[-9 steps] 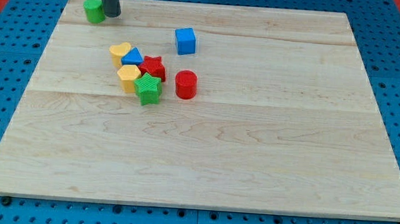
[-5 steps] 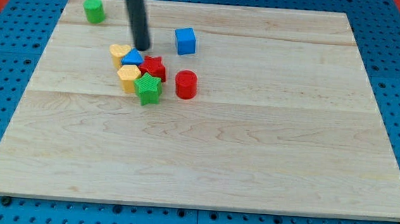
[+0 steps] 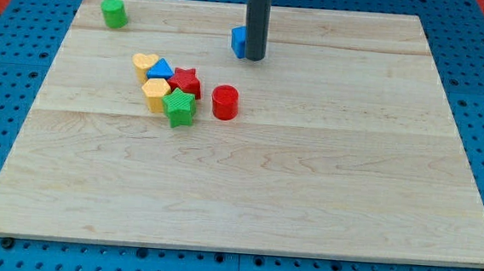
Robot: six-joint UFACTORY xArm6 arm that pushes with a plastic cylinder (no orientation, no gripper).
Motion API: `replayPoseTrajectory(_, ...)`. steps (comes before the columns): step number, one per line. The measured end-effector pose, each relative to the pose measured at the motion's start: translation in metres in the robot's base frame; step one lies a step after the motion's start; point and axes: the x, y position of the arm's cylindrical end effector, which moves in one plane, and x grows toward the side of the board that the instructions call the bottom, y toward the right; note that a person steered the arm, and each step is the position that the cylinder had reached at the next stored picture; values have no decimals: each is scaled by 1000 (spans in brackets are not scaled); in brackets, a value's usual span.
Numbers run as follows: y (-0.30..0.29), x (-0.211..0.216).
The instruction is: Move the blue cube towards the top center
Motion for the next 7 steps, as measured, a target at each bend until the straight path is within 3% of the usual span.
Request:
replayPoseTrajectory(2,-47,-13)
replayPoseTrajectory(5,-2,-61)
replayPoseTrajectory(7,34,-59)
